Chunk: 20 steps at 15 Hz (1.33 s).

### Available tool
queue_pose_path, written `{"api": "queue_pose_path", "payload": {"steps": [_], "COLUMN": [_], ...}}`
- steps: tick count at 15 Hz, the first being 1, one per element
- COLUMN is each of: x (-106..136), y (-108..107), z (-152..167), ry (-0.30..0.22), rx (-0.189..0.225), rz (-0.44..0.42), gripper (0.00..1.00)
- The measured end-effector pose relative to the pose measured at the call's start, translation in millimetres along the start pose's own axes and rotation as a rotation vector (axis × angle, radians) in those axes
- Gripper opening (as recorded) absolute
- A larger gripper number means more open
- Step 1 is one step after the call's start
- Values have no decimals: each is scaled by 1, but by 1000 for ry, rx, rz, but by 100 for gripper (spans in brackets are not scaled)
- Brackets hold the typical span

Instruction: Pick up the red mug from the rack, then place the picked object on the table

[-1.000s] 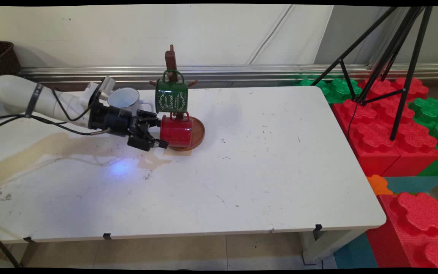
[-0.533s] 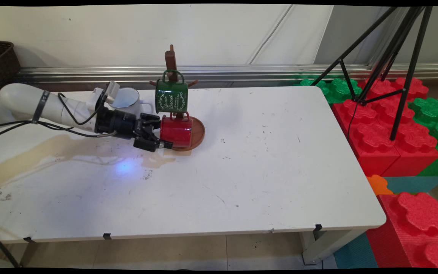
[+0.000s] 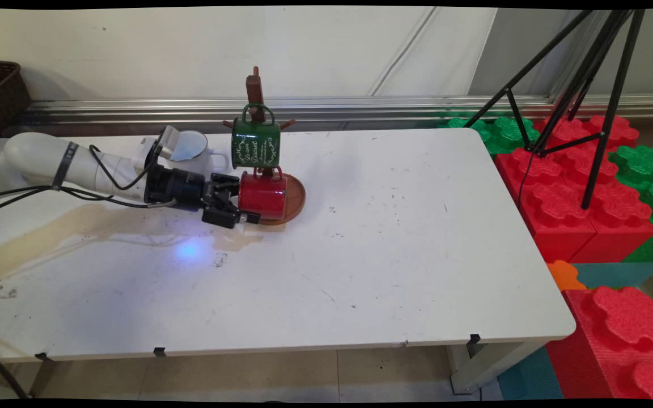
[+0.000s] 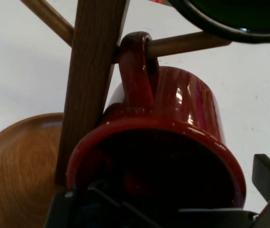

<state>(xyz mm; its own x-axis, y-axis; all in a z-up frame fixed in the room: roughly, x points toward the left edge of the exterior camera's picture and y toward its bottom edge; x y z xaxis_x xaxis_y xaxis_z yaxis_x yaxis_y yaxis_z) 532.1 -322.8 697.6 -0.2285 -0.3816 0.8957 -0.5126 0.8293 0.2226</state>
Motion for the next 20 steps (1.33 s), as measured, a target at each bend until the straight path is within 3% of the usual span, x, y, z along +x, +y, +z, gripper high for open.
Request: {"api": "queue_pose_path", "payload": {"steps": [11,12,20], "x": [-4,-4,-6], "y": [4,5,11], "z": [5,5,6], "ry": [27,29,37], "rx": [-18,-20,-50], "rz": [-23,-24,-27], "gripper": [100,0,0]}}
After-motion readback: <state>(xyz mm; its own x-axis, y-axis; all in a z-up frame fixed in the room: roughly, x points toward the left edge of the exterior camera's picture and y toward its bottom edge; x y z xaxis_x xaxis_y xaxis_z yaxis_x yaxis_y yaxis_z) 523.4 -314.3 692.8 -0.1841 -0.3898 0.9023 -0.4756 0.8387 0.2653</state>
